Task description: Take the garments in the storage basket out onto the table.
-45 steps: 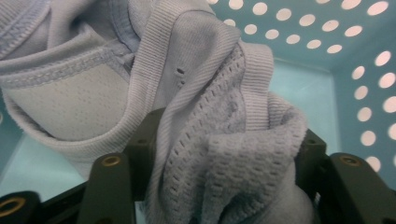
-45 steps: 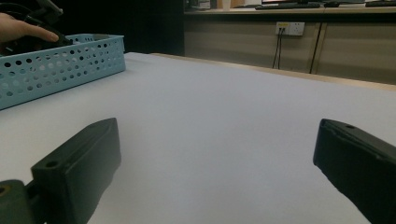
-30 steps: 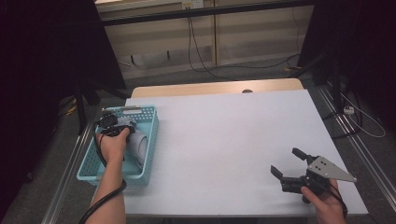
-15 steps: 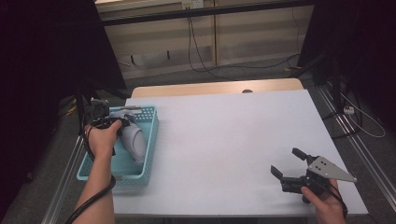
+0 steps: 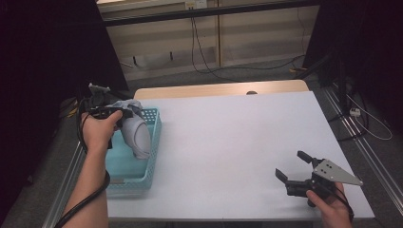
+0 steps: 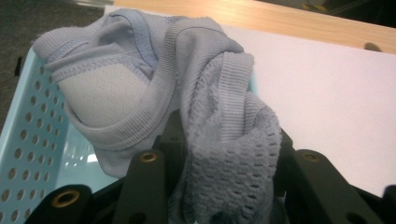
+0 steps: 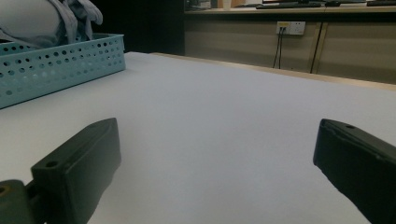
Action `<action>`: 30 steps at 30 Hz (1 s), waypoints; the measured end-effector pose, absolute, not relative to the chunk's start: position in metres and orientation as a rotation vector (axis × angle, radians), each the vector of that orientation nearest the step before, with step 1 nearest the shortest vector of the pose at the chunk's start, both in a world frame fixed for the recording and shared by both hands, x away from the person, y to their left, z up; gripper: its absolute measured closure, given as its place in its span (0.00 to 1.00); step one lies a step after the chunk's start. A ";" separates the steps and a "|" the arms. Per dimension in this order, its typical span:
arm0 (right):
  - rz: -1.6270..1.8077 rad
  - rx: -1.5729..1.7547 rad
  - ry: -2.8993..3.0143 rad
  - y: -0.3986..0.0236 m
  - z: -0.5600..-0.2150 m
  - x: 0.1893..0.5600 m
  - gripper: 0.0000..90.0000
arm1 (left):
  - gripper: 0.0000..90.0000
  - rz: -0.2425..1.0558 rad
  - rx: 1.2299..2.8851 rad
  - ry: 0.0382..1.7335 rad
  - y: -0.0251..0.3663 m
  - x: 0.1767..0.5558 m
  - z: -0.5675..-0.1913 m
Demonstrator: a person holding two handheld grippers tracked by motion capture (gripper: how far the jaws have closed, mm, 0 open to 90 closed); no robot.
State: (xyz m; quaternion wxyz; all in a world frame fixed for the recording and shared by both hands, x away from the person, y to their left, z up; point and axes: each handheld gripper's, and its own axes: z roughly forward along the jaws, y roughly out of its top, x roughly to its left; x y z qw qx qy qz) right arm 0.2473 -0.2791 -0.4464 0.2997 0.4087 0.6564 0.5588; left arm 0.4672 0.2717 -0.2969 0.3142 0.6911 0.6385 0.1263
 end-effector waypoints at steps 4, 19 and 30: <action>1.480 1.089 1.744 -0.279 -0.447 0.247 0.00 | 0.70 0.307 1.841 1.650 0.265 0.466 -0.290; 1.482 1.090 1.746 -0.279 -0.447 0.247 0.00 | 0.74 0.229 1.900 1.512 0.230 0.459 -0.277; 1.481 1.088 1.751 -0.279 -0.447 0.248 0.00 | 0.79 0.180 1.940 1.440 0.201 0.457 -0.277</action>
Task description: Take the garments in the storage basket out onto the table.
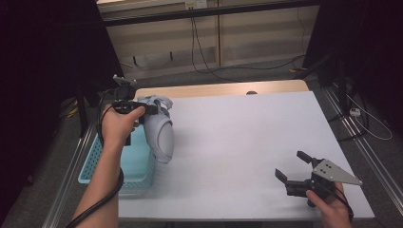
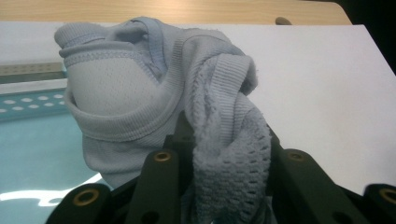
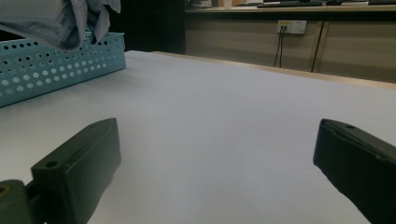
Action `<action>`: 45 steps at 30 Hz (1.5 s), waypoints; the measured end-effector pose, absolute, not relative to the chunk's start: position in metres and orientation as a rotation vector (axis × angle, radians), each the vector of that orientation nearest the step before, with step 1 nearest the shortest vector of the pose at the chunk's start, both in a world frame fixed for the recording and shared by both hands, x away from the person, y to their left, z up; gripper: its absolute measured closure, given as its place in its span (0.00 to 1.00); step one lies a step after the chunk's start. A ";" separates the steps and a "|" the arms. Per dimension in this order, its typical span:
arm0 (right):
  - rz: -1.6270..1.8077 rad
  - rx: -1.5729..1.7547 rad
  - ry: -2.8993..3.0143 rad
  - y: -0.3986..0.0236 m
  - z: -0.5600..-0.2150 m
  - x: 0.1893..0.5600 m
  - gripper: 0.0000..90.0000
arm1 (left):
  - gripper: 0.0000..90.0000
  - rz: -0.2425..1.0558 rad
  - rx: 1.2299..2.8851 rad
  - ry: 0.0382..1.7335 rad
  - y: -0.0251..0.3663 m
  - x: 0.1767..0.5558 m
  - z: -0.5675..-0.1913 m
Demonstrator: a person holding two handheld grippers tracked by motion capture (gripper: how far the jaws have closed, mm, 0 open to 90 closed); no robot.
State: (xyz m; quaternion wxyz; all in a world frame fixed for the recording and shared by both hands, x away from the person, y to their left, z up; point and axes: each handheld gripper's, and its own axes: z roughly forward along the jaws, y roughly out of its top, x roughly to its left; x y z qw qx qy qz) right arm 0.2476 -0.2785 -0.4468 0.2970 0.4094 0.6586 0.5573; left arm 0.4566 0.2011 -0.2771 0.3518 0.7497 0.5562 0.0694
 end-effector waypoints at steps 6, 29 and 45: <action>1.481 1.083 1.755 -0.278 -0.447 0.248 0.00 | 0.86 0.153 1.956 1.399 0.187 0.454 -0.281; 1.482 1.078 1.760 -0.278 -0.447 0.248 0.00 | 0.89 0.056 2.026 1.278 0.128 0.445 -0.317; 1.483 1.074 1.763 -0.278 -0.447 0.248 0.00 | 0.89 0.015 2.023 1.200 0.099 0.440 -0.315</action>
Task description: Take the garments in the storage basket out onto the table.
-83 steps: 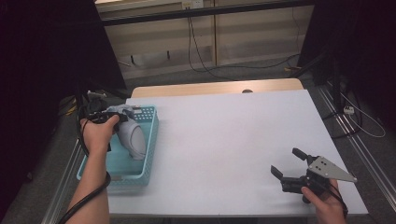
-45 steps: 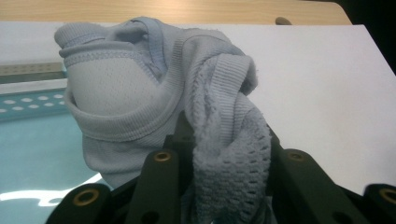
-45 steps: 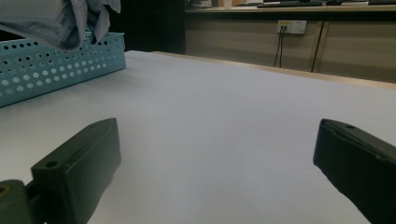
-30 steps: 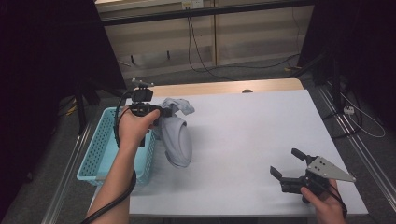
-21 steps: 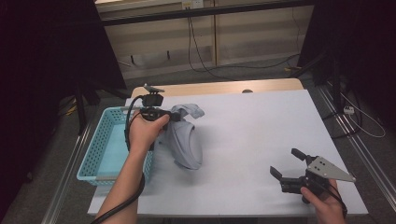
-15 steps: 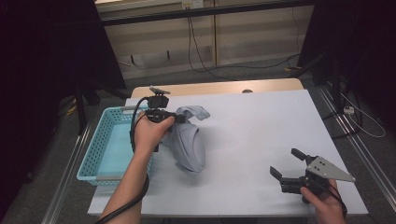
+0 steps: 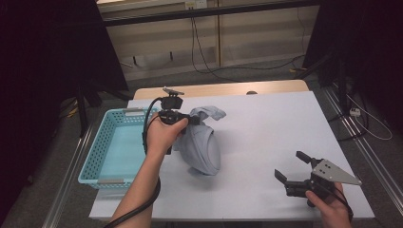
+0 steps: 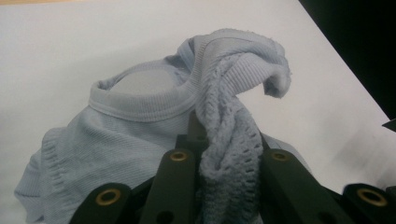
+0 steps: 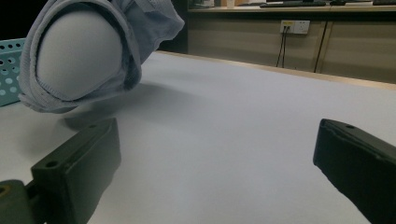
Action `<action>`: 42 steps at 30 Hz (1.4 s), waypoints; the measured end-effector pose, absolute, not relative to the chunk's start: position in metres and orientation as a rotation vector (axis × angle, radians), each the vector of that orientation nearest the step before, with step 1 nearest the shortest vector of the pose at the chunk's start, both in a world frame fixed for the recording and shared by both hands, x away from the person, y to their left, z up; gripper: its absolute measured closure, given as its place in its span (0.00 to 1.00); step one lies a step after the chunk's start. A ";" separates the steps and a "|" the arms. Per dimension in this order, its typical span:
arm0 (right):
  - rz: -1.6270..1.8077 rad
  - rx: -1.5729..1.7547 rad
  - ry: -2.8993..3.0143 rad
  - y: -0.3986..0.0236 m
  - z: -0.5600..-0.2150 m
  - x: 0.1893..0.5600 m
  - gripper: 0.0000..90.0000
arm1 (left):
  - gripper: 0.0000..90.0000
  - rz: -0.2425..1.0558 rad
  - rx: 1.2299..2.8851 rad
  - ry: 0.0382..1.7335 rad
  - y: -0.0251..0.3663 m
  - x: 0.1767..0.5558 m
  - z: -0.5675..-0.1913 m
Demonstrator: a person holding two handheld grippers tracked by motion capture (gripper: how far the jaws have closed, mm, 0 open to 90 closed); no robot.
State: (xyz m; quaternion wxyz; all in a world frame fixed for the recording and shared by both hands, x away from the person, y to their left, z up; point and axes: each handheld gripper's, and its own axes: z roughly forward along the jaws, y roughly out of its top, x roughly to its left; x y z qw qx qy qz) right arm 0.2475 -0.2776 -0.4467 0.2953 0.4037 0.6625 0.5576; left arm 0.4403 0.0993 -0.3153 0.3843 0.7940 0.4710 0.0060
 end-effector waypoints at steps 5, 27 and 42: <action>1.483 1.076 1.764 -0.278 -0.447 0.248 0.00 | 0.89 -0.005 2.026 1.187 0.094 0.441 -0.328; 1.474 1.073 1.774 -0.277 -0.448 0.248 0.01 | 0.72 0.030 2.072 1.125 0.088 0.438 -0.355; 1.460 1.081 1.779 -0.279 -0.447 0.250 0.00 | 0.17 0.149 2.084 1.127 0.095 0.429 -0.361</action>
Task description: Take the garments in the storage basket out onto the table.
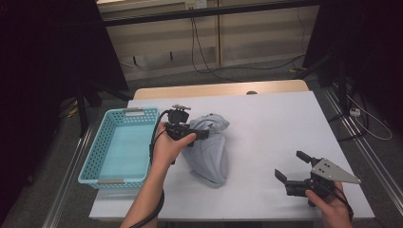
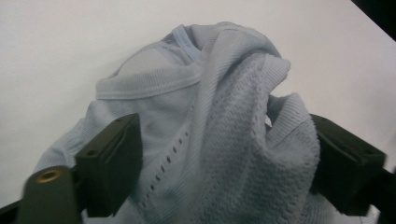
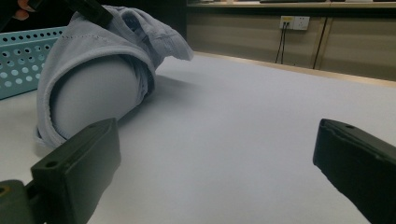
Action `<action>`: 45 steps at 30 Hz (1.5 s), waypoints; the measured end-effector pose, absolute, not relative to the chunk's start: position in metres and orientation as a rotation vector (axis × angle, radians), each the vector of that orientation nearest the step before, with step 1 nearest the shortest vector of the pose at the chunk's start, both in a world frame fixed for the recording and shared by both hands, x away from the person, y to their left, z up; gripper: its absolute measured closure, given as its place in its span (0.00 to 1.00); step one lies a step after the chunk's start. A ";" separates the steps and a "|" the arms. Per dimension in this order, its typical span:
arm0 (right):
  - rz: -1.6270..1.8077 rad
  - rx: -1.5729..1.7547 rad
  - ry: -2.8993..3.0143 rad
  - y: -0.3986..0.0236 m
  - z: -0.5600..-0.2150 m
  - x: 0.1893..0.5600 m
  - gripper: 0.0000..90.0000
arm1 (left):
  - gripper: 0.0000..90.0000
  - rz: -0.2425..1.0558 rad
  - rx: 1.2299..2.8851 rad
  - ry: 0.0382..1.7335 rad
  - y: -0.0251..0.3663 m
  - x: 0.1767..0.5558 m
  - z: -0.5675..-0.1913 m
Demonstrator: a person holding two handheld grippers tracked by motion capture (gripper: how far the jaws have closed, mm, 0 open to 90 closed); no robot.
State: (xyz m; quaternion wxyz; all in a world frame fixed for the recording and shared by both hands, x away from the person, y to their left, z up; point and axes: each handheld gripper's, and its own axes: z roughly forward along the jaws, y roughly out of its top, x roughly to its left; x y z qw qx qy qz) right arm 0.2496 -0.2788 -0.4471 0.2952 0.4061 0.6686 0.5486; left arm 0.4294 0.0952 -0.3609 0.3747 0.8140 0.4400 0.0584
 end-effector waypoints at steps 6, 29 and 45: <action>1.441 1.079 1.790 -0.279 -0.447 0.253 0.00 | 0.12 0.179 2.072 1.109 0.103 0.421 -0.358; 1.405 1.144 1.932 -0.245 -0.445 0.299 0.02 | 0.12 0.219 2.084 1.135 0.119 0.408 -0.387; 1.365 1.137 2.012 -0.211 -0.445 0.321 0.03 | 0.12 0.281 2.107 1.132 0.125 0.409 -0.390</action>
